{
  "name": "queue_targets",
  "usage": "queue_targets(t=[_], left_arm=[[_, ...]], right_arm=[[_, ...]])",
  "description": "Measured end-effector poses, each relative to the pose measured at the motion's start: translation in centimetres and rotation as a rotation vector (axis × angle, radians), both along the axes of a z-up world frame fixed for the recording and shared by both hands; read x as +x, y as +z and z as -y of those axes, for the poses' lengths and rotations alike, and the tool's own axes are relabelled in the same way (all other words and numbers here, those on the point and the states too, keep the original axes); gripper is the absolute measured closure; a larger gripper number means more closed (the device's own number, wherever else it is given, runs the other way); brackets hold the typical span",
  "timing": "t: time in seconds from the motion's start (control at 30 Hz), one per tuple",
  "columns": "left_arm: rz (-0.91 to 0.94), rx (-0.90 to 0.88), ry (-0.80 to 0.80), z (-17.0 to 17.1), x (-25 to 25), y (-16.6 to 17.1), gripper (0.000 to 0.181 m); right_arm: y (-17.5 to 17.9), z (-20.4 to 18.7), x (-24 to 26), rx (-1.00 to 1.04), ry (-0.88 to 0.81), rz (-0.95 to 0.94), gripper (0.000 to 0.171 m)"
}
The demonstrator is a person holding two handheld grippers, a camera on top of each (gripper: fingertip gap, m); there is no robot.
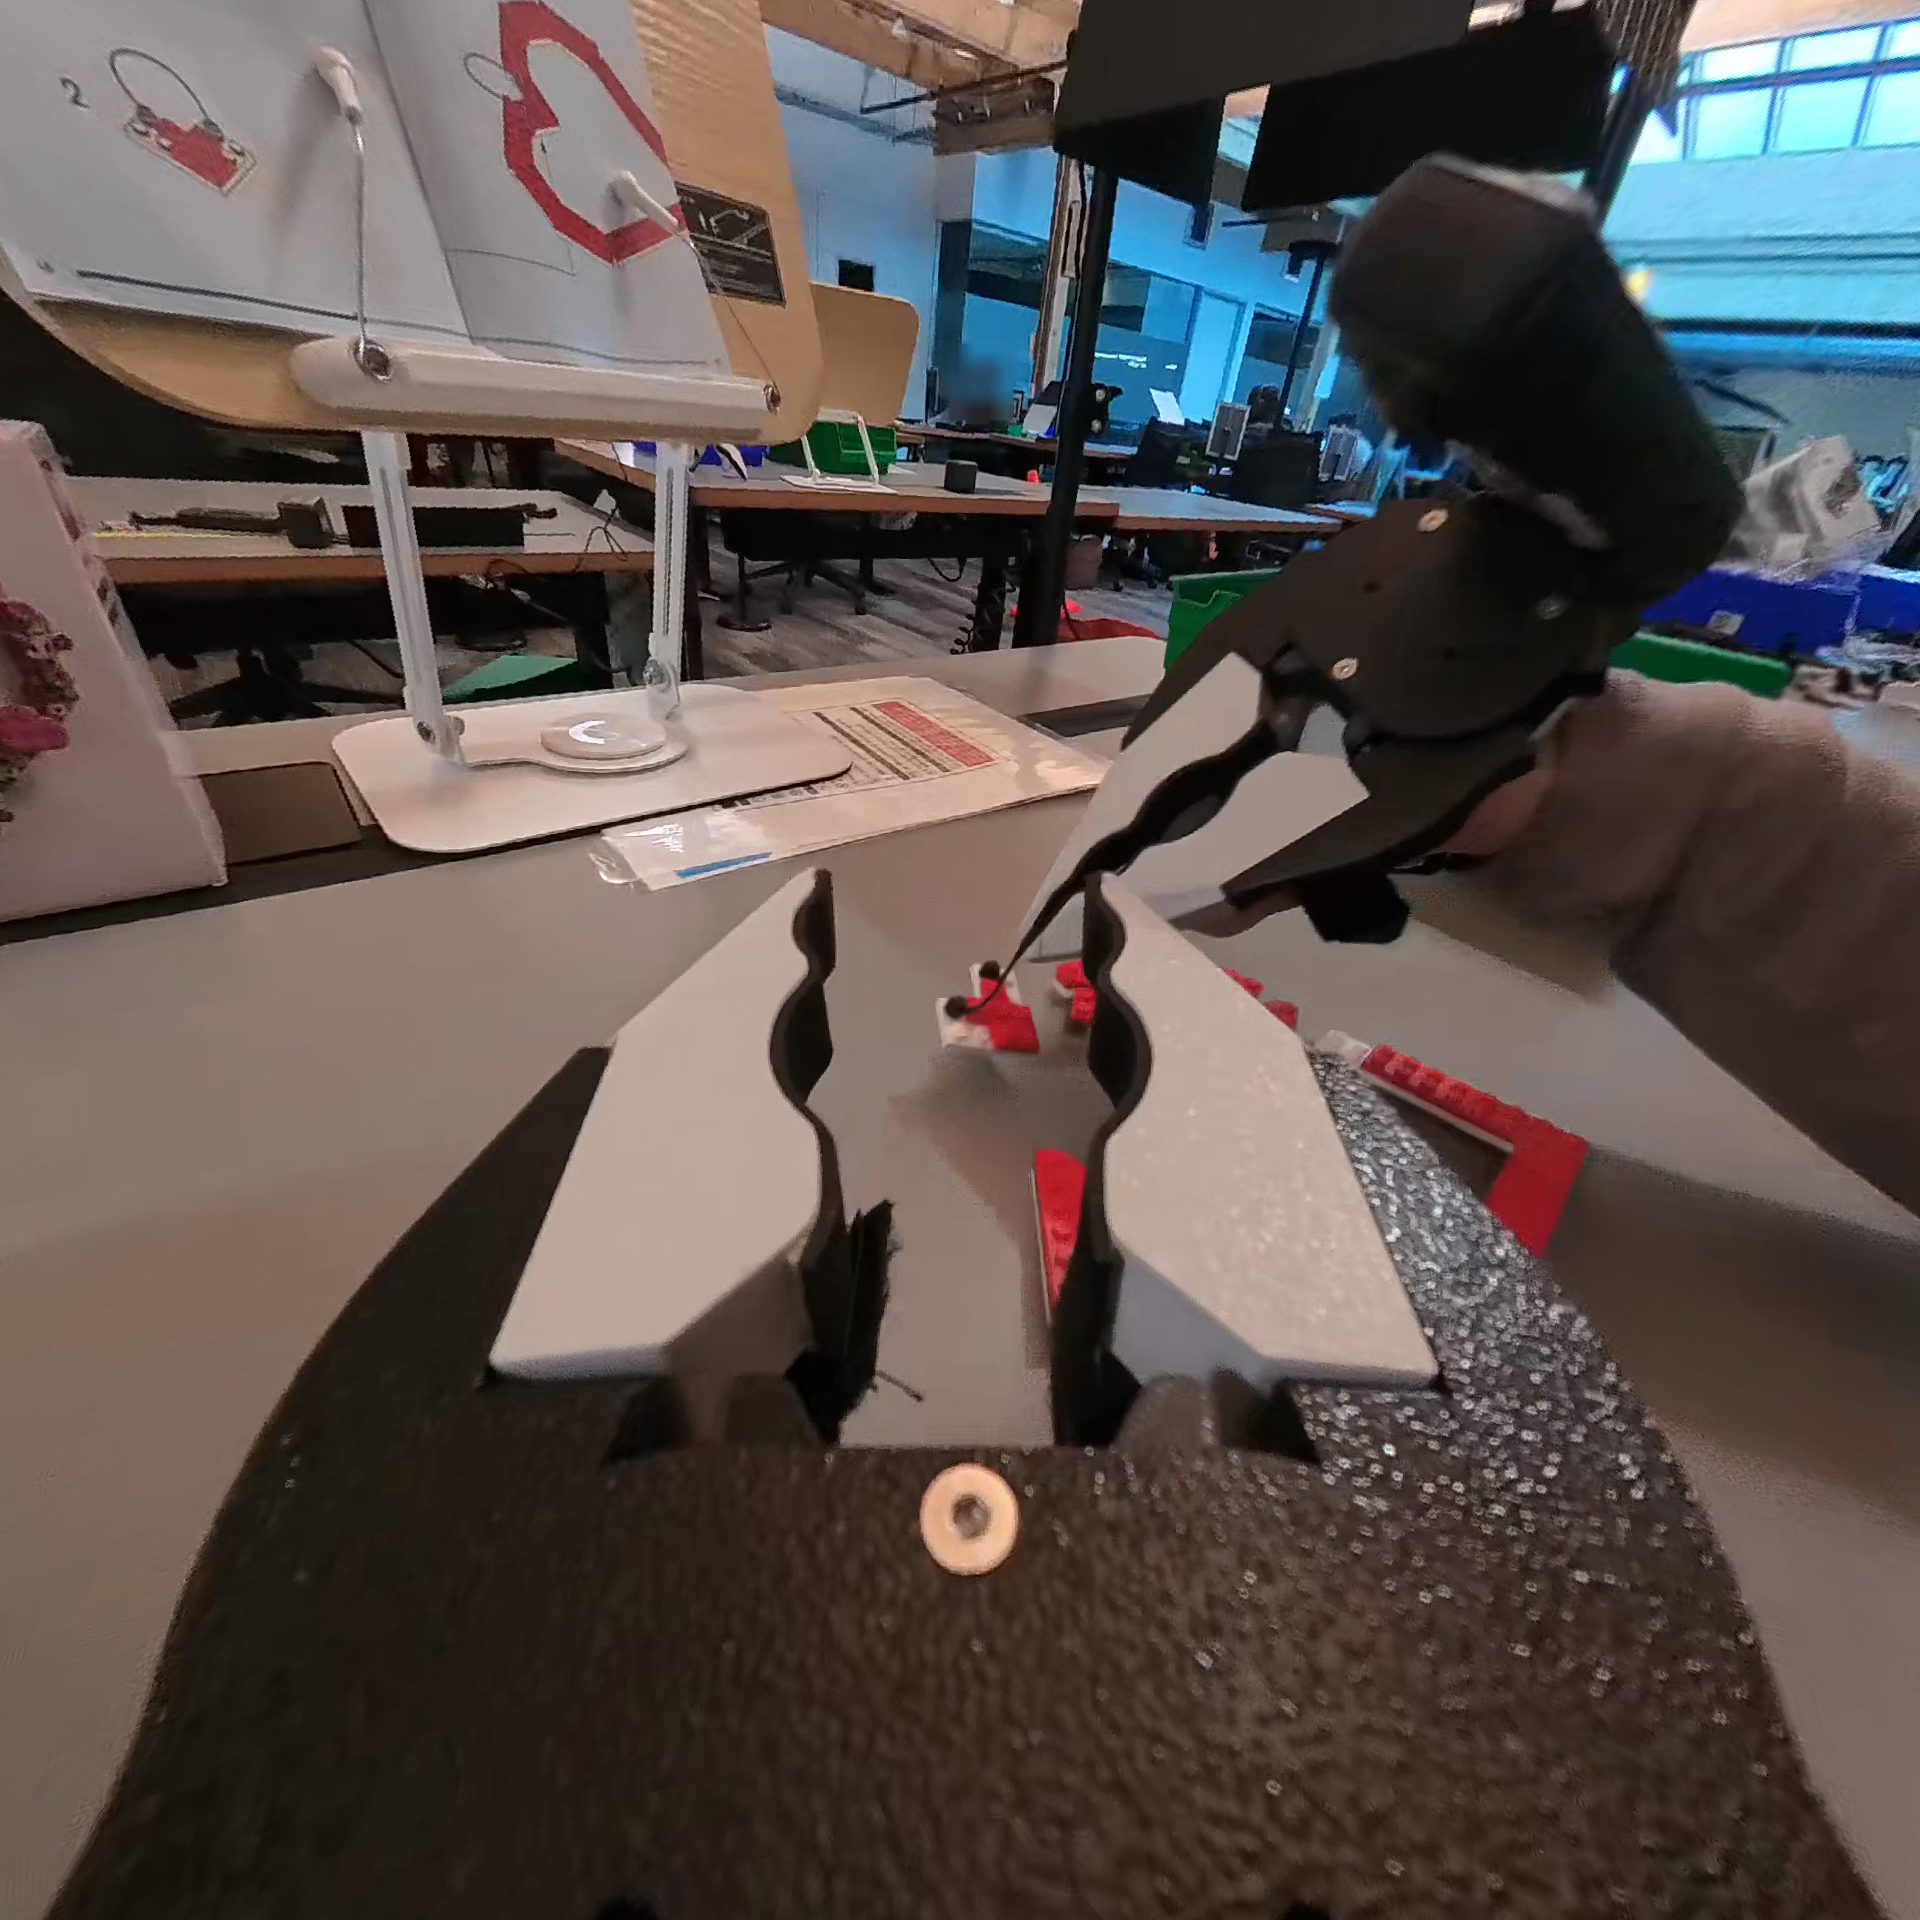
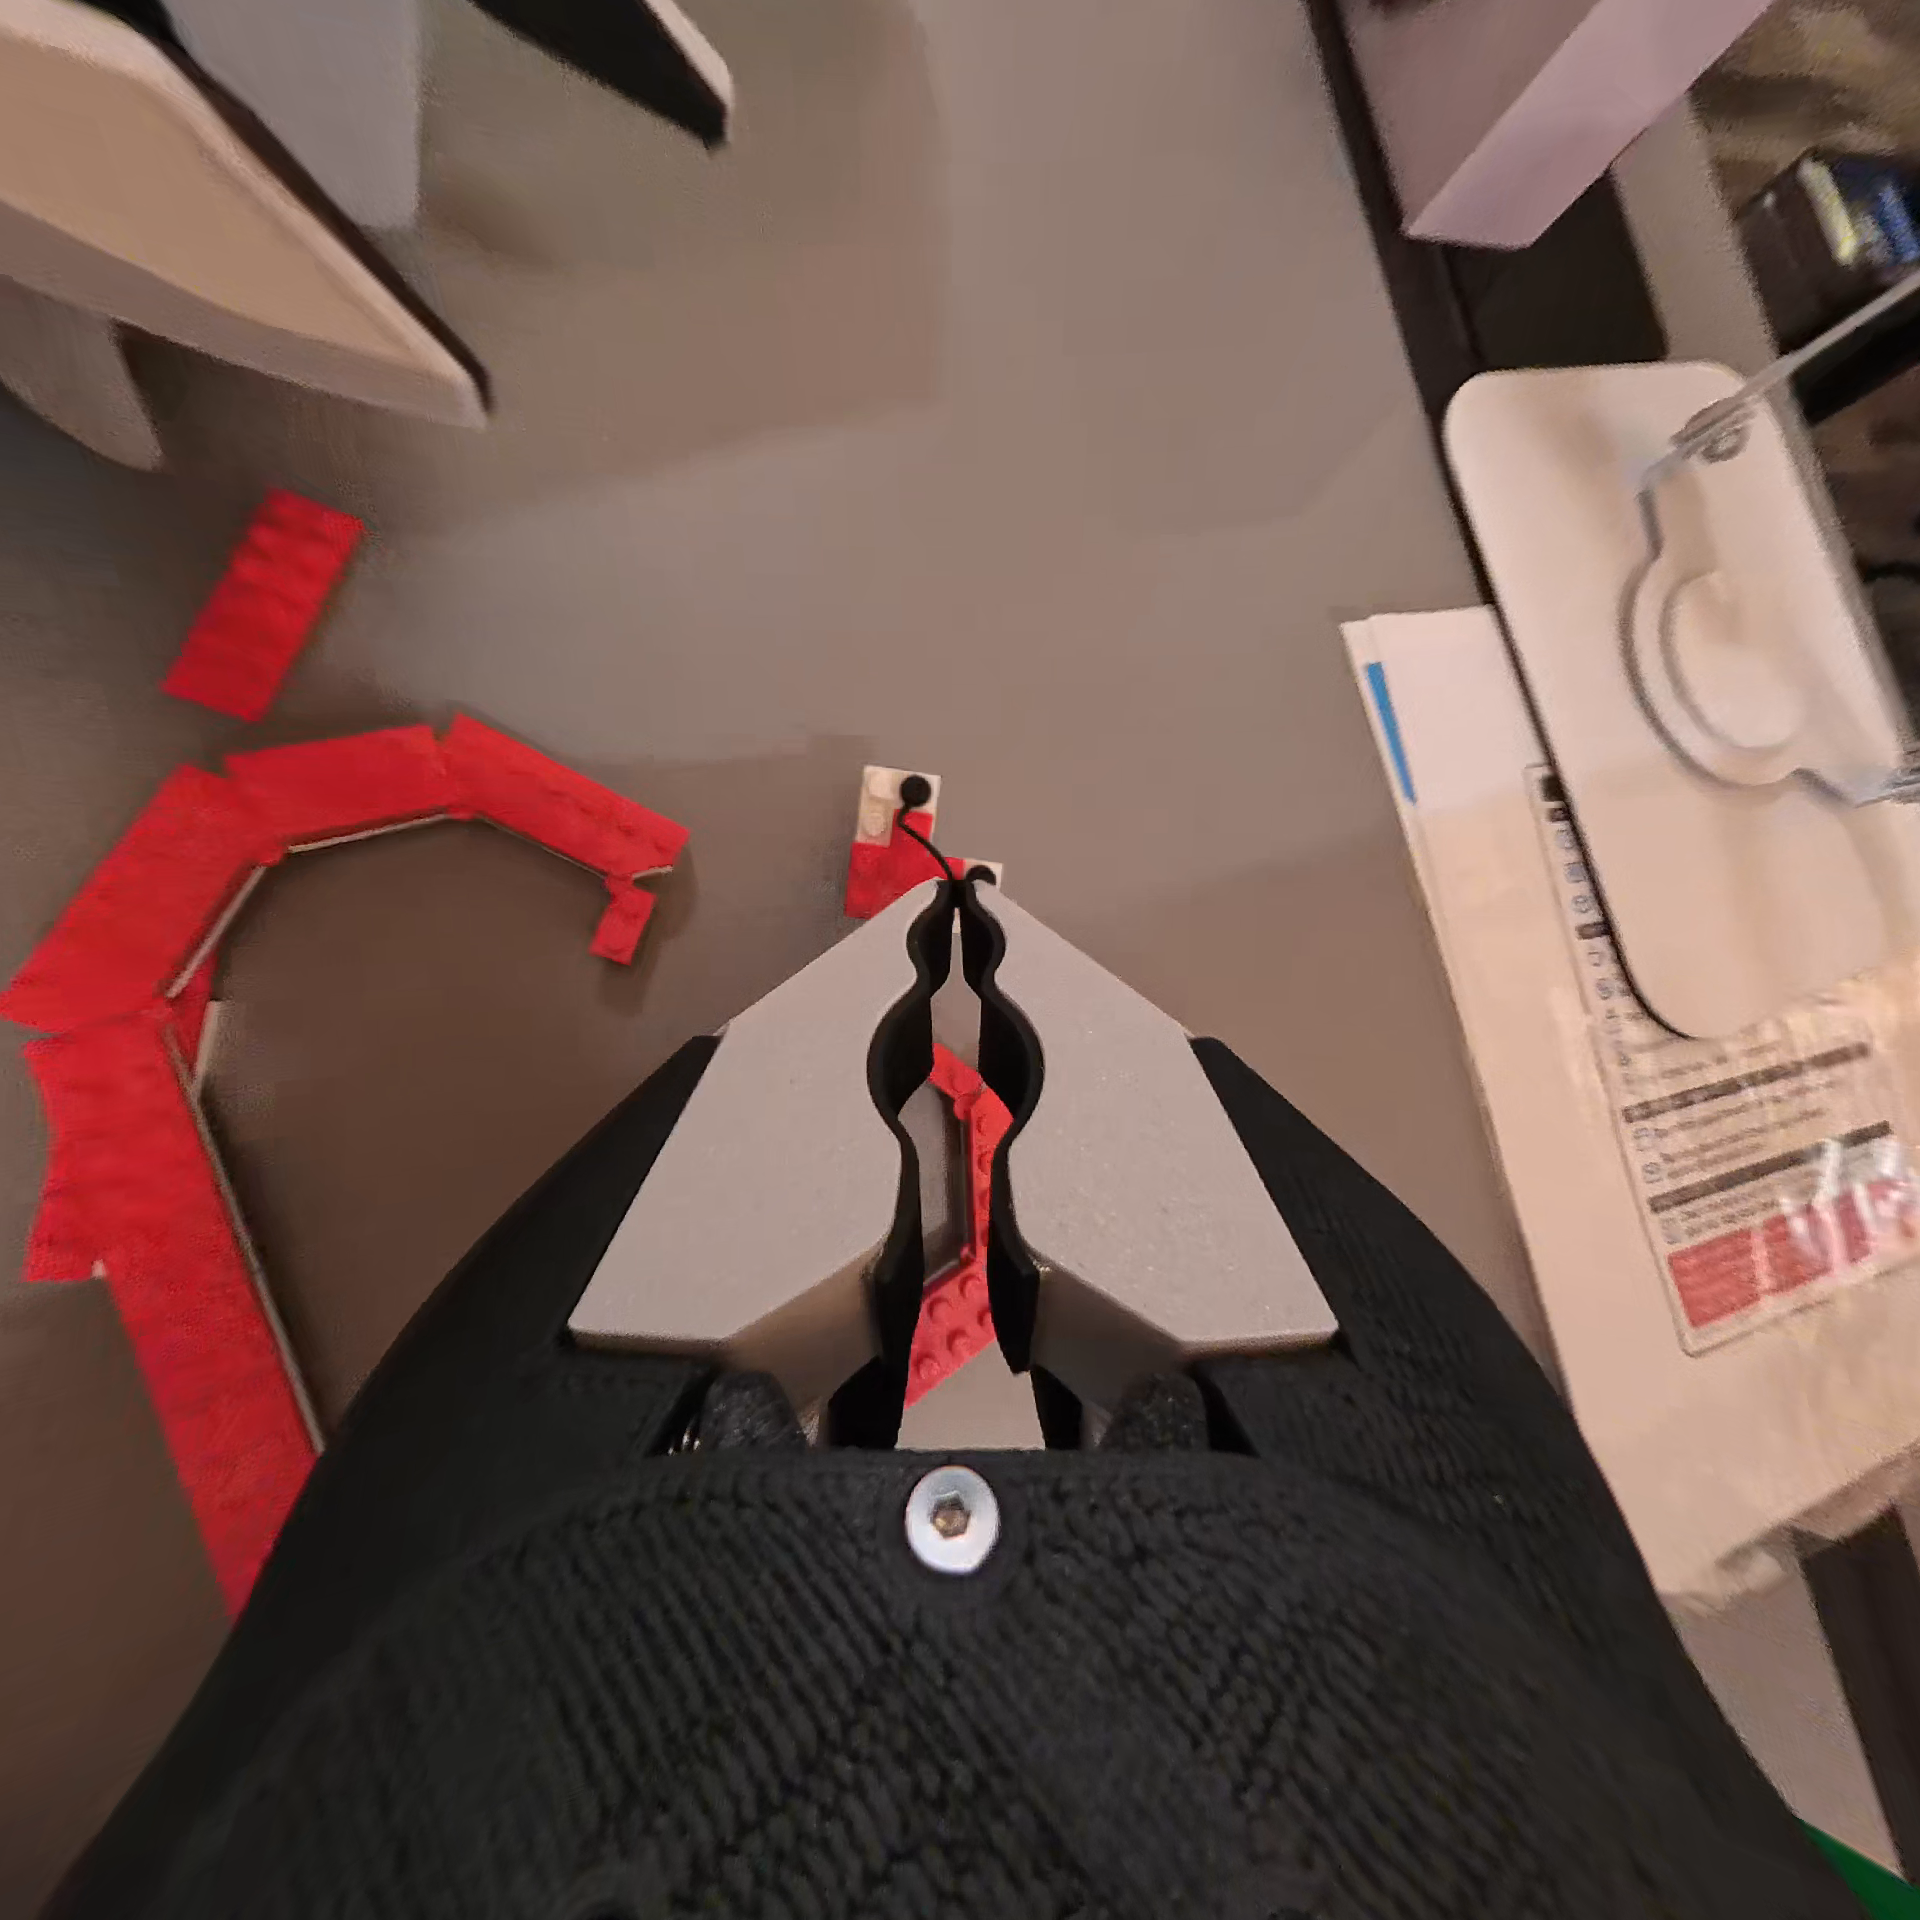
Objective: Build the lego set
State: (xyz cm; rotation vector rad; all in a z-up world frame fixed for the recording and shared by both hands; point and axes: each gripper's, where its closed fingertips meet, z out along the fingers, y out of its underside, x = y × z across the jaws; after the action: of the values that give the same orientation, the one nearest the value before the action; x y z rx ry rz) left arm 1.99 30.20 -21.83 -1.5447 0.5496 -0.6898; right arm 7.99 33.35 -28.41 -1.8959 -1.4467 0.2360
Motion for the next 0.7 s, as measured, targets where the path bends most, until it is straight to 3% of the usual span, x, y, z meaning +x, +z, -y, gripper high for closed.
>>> queue_targets(t=[0.03, 0.2, 0.27, 0.37, 0.57, 0.7], left_arm=[[-0.011, 0.006, 0.004, 0.0, -0.1, -0.2, 0.135], [-0.076, 0.06, 0.002, 0.3, 0.1, -0.4, 0.135], [-0.092, 0.067, -0.005, 0.5, 0.3, -0.6, 0.135], [-0.087, 0.054, -0.023, 0.6, 0.6, -0.8, 0.135], [-0.064, 0.06, -0.012, 0.5, 0.0, -0.2, 0.134], [-0.048, 0.053, 0.003, 0.1, -0.5, -0.1, 0.134]], right_arm=[[-0.7, -0.1, -0.1, -0.011, -0.002, 0.009, 0.171], [-2.0, -0.2, -0.4, -0.07, -0.02, -0.013, 0.152], [-1.3, -0.1, 0.0, -0.067, -0.035, -0.02, 0.14], [0.7, 0.8, 1.1, -0.083, -0.03, -0.052, 0.136], [1.2, 8.6, -0.4, -0.315, 0.141, -0.138, 0.126], [-0.9, 13.8, -1.5, -0.306, 0.262, -0.028, 0.113]])
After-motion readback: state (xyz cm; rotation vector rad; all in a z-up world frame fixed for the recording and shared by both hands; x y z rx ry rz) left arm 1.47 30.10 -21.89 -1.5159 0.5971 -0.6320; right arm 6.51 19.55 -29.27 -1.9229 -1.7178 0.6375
